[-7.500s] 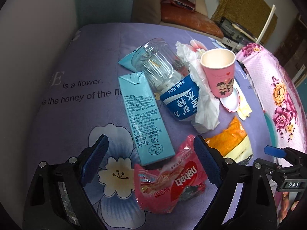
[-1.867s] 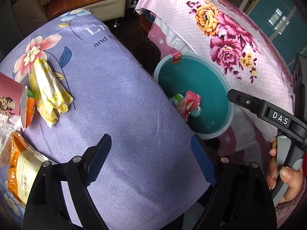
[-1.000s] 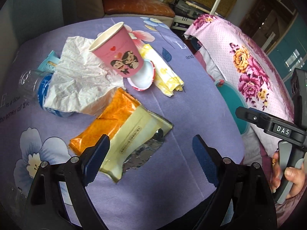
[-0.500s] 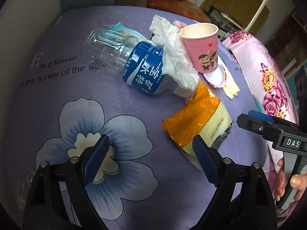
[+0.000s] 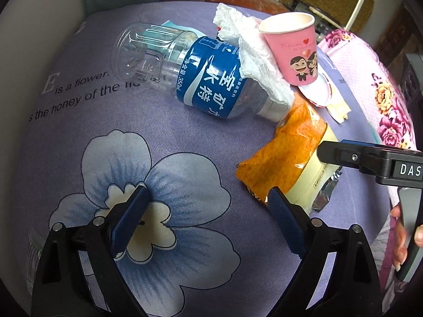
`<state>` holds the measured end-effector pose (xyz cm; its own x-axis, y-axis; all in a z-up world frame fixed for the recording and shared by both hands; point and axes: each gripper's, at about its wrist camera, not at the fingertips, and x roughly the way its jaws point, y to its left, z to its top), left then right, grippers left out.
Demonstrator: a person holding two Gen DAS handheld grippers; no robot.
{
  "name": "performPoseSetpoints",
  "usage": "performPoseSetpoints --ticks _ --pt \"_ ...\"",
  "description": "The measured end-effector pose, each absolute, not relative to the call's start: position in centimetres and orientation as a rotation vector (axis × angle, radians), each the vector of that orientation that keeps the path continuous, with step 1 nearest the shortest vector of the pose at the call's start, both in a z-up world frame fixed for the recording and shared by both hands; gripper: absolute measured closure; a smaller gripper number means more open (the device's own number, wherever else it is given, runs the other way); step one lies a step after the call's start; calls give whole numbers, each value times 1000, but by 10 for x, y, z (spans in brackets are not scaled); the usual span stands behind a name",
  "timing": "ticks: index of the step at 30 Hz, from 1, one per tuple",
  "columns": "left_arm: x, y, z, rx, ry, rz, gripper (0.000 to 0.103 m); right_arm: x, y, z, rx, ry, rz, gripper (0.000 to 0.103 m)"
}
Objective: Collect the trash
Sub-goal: 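Close the right tool on the orange-and-cream snack bag, then grasp the clear blue-labelled water bottle with the left tool while the right tool holds the bag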
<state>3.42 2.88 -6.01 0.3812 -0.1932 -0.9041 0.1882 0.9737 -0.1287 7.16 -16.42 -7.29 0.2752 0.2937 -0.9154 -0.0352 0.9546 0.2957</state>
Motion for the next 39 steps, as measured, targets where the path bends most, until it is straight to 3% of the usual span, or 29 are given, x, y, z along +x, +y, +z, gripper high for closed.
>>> performPoseSetpoints --ticks 17,25,28,30,33,39 --pt "20 21 -67 66 1104 -242 10 94 -158 -52 196 1215 233 21" --pt "12 22 -69 70 1091 -247 8 91 -153 -74 262 1280 312 21" --pt "11 23 -69 69 1096 -247 8 87 -146 -74 268 1276 375 39" --pt "11 22 -69 74 1096 -244 7 82 -139 -70 283 1275 434 61" --pt "13 20 -69 76 1100 -239 7 77 -133 -61 269 1250 451 75" --pt "24 48 -54 -95 1138 -232 7 71 -156 -29 315 1159 420 80"
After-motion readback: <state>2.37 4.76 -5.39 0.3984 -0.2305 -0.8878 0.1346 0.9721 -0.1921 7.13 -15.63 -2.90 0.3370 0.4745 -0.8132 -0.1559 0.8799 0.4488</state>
